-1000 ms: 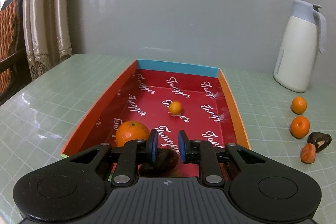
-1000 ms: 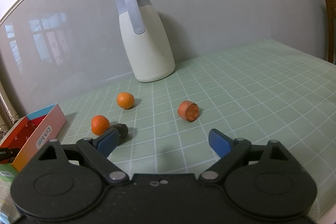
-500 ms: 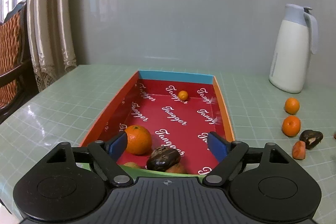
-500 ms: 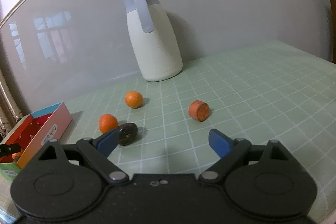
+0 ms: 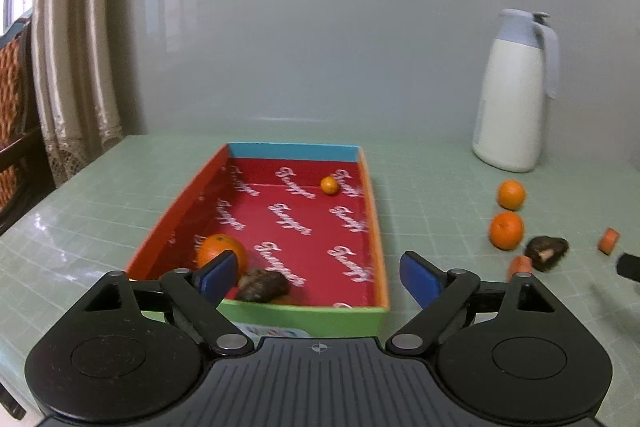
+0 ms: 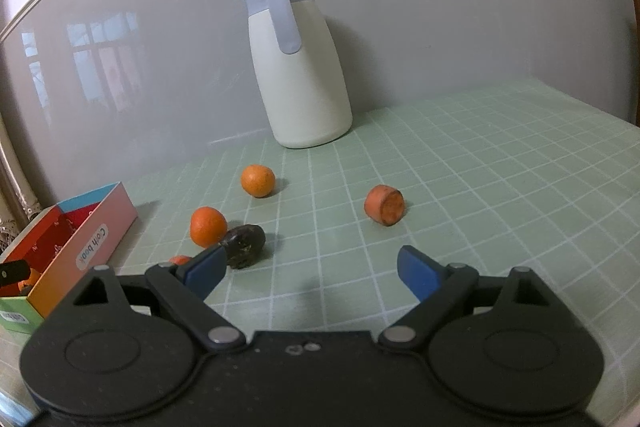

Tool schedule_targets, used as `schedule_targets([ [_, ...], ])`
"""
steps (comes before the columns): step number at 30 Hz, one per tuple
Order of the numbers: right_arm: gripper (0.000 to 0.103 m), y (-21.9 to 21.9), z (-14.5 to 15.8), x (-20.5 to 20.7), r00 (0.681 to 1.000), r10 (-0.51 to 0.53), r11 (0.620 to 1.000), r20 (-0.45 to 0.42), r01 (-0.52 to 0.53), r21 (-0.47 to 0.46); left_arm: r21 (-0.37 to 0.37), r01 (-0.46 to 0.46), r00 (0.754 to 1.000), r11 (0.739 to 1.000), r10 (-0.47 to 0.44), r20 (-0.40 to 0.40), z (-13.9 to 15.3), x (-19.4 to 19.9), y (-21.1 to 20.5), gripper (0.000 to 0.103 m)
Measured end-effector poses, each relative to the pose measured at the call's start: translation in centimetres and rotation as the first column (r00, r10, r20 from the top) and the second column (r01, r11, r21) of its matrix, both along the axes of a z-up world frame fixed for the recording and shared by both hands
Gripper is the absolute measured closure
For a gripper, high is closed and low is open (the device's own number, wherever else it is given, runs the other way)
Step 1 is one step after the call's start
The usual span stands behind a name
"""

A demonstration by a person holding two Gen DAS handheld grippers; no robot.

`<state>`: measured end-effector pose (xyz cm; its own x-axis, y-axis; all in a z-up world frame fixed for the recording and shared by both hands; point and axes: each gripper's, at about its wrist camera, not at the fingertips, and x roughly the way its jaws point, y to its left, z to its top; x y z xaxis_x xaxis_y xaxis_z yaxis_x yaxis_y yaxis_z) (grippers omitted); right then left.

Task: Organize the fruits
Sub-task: 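Withdraw the left tool while the right tool closes on a carrot slice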

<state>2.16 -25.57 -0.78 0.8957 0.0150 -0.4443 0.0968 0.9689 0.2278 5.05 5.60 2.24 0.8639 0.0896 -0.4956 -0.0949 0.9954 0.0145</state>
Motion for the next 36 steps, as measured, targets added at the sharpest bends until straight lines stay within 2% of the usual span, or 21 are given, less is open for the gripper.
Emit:
schedule_targets([
  [9, 0.011, 0.4, 0.0, 0.3, 1.0, 0.014, 1.0, -0.003, -0.014, -0.002, 0.026, 0.051, 0.999, 0.998, -0.051, -0.001, -0.8, -2.5, -2.4, 0.01],
  [15, 0.011, 1.9, -0.1, 0.9, 0.999, 0.05, 0.999, -0.009, -0.051, -0.019, 0.027, 0.045, 0.999, 0.999, -0.045, -0.015, -2.1, -4.0, -2.2, 0.009],
  [30, 0.012, 8.1, -0.4, 4.0, 0.984, 0.173, 0.982, -0.049, -0.176, -0.068, 0.009, -0.067, 0.998, 0.998, 0.067, -0.014, -3.7, -4.6, 2.3, 0.009],
  [36, 0.023, 9.8, -1.1, 5.8, 0.976, 0.189, 0.978, -0.105, -0.197, -0.072, -0.01, -0.137, 0.99, 0.991, 0.137, -0.015, -4.1, -5.1, 4.7, 0.009],
])
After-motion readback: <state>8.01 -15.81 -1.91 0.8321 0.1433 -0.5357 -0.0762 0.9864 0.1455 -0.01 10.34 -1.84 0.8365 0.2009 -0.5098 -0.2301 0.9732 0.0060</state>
